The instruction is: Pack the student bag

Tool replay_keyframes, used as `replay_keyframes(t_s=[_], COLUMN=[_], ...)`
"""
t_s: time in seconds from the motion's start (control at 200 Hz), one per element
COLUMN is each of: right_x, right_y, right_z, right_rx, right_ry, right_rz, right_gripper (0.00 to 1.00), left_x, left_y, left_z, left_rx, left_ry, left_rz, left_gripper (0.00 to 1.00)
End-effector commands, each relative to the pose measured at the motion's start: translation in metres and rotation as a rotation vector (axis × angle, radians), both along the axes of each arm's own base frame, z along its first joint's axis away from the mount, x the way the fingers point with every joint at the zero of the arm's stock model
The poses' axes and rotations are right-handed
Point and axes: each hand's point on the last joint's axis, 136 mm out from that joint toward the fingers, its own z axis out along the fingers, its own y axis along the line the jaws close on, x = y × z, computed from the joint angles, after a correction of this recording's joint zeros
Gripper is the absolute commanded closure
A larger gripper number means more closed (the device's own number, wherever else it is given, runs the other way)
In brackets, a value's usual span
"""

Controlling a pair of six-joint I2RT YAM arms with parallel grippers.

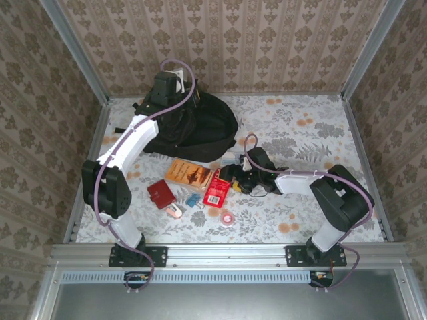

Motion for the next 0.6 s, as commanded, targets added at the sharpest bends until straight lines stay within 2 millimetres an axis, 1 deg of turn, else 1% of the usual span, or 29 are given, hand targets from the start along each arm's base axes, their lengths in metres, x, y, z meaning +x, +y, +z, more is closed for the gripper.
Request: replay_keyframes(t_s=[0.0,0.095,0.285,0.44,0.595], right_x=[0.004,0.006,0.006,0.007,0.005], right_y=[0.006,0.009,0.013,0.018,0.022], right_z=[0.019,0.023,0.023,0.029,0.021], right_rx=[0.077,0.090,0.106,0.128,0.107], right_ry=[-0.040,-0.043,-0.034,-0.043,-0.022], right_rz=[-0.004,-0.002,-0.001,0.004,0.016], right_gripper=[0.22,0.22,0.23,0.24,0.24], left_x=[-0.001,-0.001,-0.001,-0.001,-0.001], left_y=[-0.008,-0.008,-0.008,-0.008,-0.008], left_z=[0.020,0.021,0.021,0.020,0.021], left_rx=[-0.006,-0.006,-0.005,-0.003,-0.003], left_ry=[-0.066,-0.068,-0.070,-0.069,-0.069], left_rz=[-0.031,-0.031,-0.031,-0.031,-0.031], left_gripper=[1.00,1.00,1.00,1.00,1.00])
